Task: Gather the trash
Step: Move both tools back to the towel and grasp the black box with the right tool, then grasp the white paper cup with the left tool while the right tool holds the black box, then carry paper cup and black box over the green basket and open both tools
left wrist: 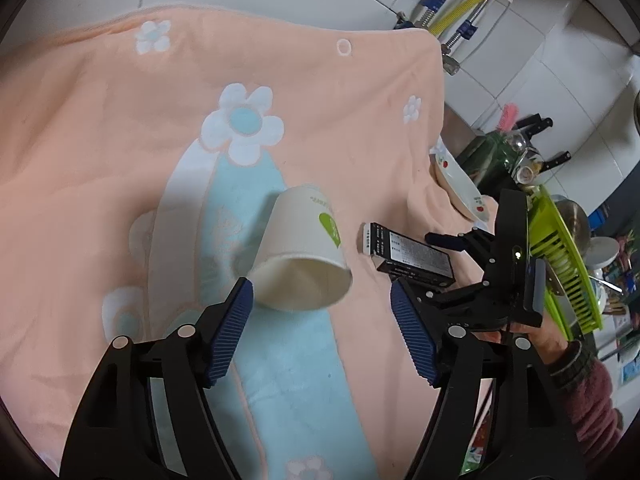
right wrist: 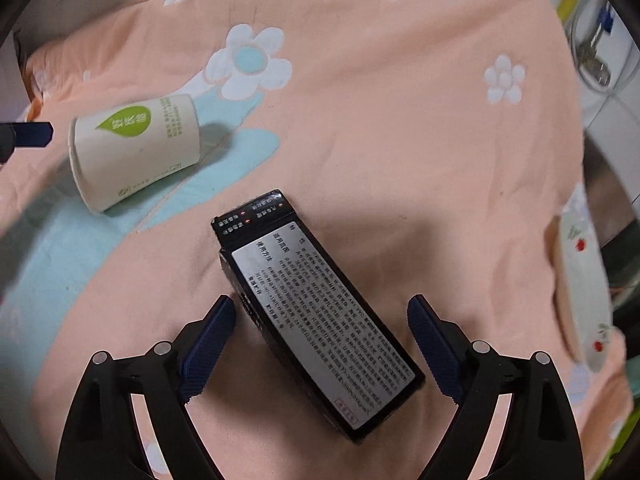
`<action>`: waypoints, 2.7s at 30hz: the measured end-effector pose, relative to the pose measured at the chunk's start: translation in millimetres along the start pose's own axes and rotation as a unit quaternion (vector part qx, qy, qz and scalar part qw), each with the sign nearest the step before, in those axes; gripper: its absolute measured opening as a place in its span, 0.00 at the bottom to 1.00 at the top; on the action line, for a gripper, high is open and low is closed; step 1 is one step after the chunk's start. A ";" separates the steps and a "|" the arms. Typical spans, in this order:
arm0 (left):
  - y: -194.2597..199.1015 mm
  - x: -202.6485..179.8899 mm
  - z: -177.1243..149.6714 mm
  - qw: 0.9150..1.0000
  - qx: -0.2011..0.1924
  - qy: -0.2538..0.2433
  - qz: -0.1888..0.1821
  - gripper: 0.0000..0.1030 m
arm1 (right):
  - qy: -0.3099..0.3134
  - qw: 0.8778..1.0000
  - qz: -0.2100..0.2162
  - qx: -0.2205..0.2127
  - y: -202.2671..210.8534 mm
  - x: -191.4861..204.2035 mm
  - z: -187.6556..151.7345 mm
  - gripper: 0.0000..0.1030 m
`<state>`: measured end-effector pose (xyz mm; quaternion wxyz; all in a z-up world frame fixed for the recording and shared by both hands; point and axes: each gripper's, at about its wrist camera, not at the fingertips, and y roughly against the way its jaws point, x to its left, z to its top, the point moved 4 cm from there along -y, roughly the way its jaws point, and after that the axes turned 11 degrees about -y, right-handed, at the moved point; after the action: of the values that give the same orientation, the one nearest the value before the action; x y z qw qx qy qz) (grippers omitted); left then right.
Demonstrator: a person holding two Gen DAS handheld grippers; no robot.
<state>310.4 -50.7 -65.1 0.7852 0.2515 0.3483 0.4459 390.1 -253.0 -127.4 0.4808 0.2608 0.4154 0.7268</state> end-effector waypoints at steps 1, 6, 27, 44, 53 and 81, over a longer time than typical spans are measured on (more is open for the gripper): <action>-2.7 -0.8 2.4 1.000 0.003 -0.002 -0.002 0.71 | 0.000 1.000 0.004 0.002 -0.1 -0.2 -0.6 0.82; -17.9 -0.6 17.1 1.000 0.016 -0.007 0.006 0.74 | -0.006 0.999 0.030 0.014 6.0 2.8 -7.8 0.68; -81.1 2.2 31.4 0.993 0.083 -0.068 0.044 0.60 | -0.067 0.997 0.028 -0.007 35.9 23.5 -43.0 0.45; -12.1 -67.4 -16.9 0.994 0.034 -0.094 -0.035 0.57 | -0.137 0.987 -0.027 -0.081 119.3 50.7 -110.2 0.45; 32.1 -139.7 -61.0 0.985 0.022 -0.132 -0.108 0.57 | -0.198 0.971 -0.068 -0.119 192.1 53.0 -180.0 0.45; 8.3 -302.7 -186.7 0.943 0.102 -0.224 -0.226 0.57 | -0.372 0.912 -0.144 -0.098 254.7 43.8 -409.3 0.45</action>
<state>53.2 -296.0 -79.3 0.8932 0.3379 0.2549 0.1516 -69.0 -406.5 -122.9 0.7231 0.4011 0.1663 0.5372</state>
